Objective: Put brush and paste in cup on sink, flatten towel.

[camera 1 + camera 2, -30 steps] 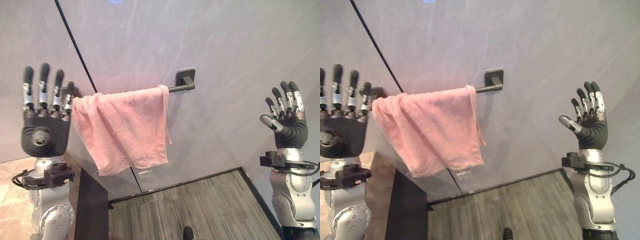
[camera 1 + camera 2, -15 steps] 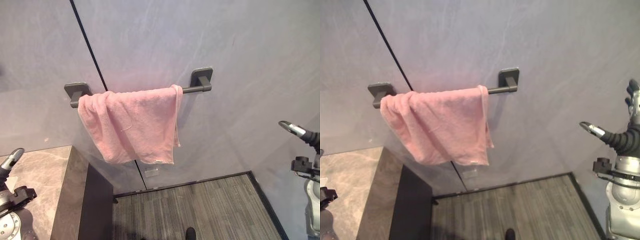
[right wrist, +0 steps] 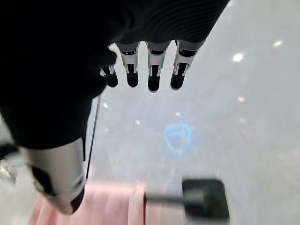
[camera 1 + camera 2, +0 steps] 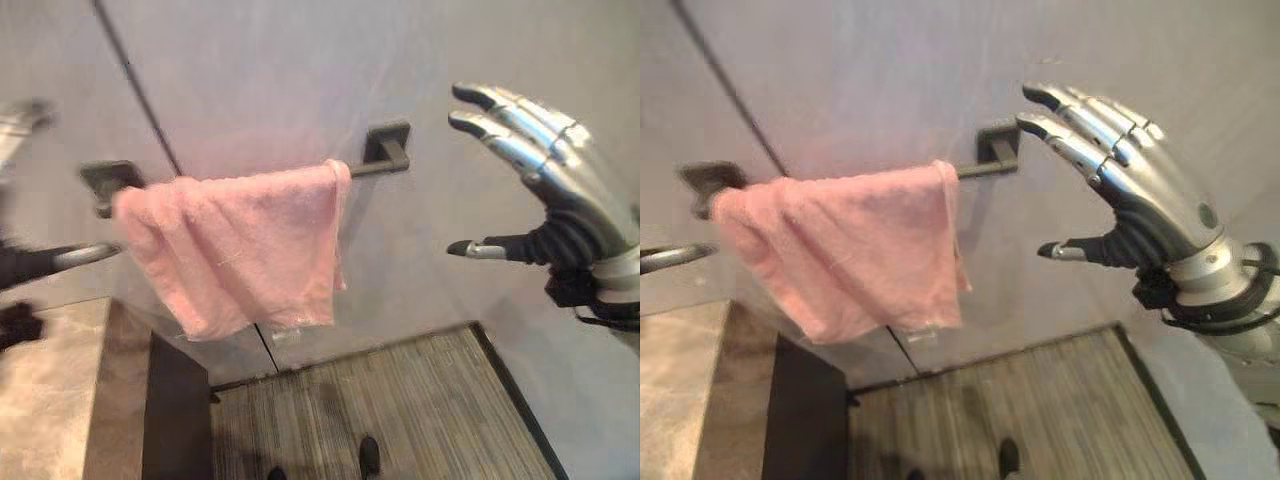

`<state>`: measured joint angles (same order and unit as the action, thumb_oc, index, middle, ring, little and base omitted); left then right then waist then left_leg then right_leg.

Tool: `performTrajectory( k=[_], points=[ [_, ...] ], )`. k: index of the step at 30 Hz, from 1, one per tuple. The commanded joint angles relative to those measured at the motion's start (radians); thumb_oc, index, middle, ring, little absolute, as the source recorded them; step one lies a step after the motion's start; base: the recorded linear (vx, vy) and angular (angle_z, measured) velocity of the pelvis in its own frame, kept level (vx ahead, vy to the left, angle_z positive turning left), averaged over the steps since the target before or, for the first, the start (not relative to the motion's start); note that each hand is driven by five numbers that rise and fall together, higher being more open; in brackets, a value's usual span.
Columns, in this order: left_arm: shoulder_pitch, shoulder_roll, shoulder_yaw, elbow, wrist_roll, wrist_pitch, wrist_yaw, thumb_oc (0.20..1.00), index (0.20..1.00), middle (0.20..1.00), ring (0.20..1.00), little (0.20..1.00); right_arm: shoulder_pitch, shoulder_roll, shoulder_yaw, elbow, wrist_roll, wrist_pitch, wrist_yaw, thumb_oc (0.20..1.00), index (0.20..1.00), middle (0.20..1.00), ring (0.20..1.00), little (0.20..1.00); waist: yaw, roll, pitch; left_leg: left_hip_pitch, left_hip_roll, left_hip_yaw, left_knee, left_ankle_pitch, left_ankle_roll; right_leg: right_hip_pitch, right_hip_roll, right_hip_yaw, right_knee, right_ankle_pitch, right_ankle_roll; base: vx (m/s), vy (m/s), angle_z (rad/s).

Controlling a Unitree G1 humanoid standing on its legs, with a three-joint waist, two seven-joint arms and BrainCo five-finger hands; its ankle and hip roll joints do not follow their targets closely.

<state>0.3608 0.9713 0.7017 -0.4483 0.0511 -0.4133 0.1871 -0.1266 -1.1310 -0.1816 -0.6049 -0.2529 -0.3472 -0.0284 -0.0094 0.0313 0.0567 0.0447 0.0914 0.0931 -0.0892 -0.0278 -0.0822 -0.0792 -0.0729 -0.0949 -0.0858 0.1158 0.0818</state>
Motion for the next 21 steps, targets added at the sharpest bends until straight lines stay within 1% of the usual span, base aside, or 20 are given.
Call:
performTrajectory(
  k=[1,2,4,8,10,11,12,13,14,15,21],
  points=[
    [0.037,0.153,-0.012,0.007,0.053,-0.031,-0.003,1.000,1.000,1.000,1.000,1.000,-0.113,-0.046,0.082,0.019,-0.009,-0.007,-0.002,1.000,1.000,1.000,1.000,1.000,0.004,-0.065,-0.037,-0.047,0.007,0.007,0.002,0.056,-0.009,0.049,-0.135,0.023,-0.001,-0.011,0.125,-0.04,0.065,0.04],
    [0.041,0.201,-0.034,0.000,0.104,-0.031,0.003,1.000,1.000,1.000,1.000,1.000,-0.157,-0.066,0.142,0.025,-0.034,0.000,0.002,1.000,1.000,1.000,1.000,1.000,0.007,-0.066,-0.030,-0.048,0.001,0.011,0.002,0.055,-0.007,0.045,-0.139,0.025,-0.001,-0.007,0.128,-0.04,0.050,0.03],
    [0.052,0.240,-0.051,-0.009,0.146,-0.035,0.006,1.000,1.000,1.000,1.000,1.000,-0.223,-0.095,0.217,0.026,-0.050,-0.005,0.010,1.000,1.000,1.000,1.000,1.000,0.010,-0.068,-0.022,-0.051,-0.006,0.016,0.002,0.054,-0.003,0.035,-0.144,0.031,-0.001,0.003,0.133,-0.06,0.061,-0.01],
    [0.064,0.284,-0.072,0.006,0.197,-0.034,0.033,1.000,1.000,1.000,1.000,1.000,-0.361,-0.098,0.354,0.044,-0.060,0.000,0.005,1.000,1.000,1.000,1.000,1.000,0.018,-0.069,-0.011,-0.062,-0.016,0.024,0.002,0.054,0.002,0.017,-0.152,0.042,-0.001,0.016,0.140,-0.04,0.046,-0.04],
    [0.064,0.288,-0.074,0.011,0.201,-0.032,0.039,1.000,1.000,1.000,1.000,1.000,-0.388,-0.095,0.382,0.050,-0.063,0.001,0.001,1.000,1.000,1.000,1.000,1.000,0.019,-0.069,-0.009,-0.064,-0.017,0.025,0.002,0.055,0.003,0.014,-0.154,0.042,-0.001,0.020,0.141,-0.02,0.017,-0.01],
    [0.065,0.309,-0.080,0.016,0.216,-0.029,0.044,1.000,1.000,1.000,1.000,1.000,-0.448,-0.084,0.445,0.058,-0.064,0.006,0.011,1.000,1.000,1.000,1.000,1.000,0.027,-0.071,-0.005,-0.066,-0.021,0.025,0.002,0.054,0.006,0.010,-0.157,0.041,-0.001,0.025,0.144,-0.03,0.036,-0.06],
    [0.065,0.314,-0.086,0.021,0.222,-0.027,0.044,1.000,1.000,1.000,1.000,1.000,-0.484,-0.074,0.482,0.070,-0.066,0.010,0.015,1.000,1.000,1.000,1.000,1.000,0.030,-0.072,-0.004,-0.066,-0.024,0.025,0.002,0.053,0.008,0.008,-0.158,0.041,-0.001,0.027,0.145,-0.03,0.036,-0.12],
    [0.066,0.312,-0.085,0.023,0.223,-0.027,0.045,1.000,1.000,1.000,1.000,1.000,-0.497,-0.073,0.494,0.075,-0.066,0.010,0.014,1.000,1.000,1.000,1.000,1.000,0.028,-0.071,-0.004,-0.066,-0.024,0.026,0.002,0.053,0.008,0.008,-0.158,0.043,-0.001,0.028,0.145,0.00,0.028,-0.11],
    [0.066,0.322,-0.091,0.030,0.234,-0.023,0.044,1.000,1.000,1.000,1.000,1.000,-0.547,-0.066,0.546,0.090,-0.071,0.015,0.022,1.000,1.000,1.000,1.000,1.000,0.030,-0.071,-0.004,-0.066,-0.027,0.027,0.002,0.051,0.009,0.007,-0.160,0.042,-0.001,0.028,0.145,0.00,0.028,-0.07],
    [0.065,0.327,-0.093,0.034,0.241,-0.021,0.045,1.000,1.000,1.000,1.000,1.000,-0.573,-0.063,0.571,0.100,-0.076,0.019,0.024,1.000,1.000,1.000,1.000,1.000,0.030,-0.071,-0.005,-0.065,-0.028,0.028,0.002,0.050,0.010,0.007,-0.161,0.042,-0.001,0.028,0.145,0.00,0.034,0.00],
    [0.047,0.315,-0.131,0.068,0.247,-0.018,0.043,1.000,1.000,1.000,1.000,1.000,-0.665,-0.019,0.652,0.128,-0.058,0.021,0.019,1.000,1.000,1.000,1.000,1.000,0.031,-0.071,-0.013,-0.039,-0.028,0.047,0.002,0.042,0.016,0.011,-0.159,0.059,-0.001,0.018,0.144,0.02,0.010,-0.03]
  ],
)
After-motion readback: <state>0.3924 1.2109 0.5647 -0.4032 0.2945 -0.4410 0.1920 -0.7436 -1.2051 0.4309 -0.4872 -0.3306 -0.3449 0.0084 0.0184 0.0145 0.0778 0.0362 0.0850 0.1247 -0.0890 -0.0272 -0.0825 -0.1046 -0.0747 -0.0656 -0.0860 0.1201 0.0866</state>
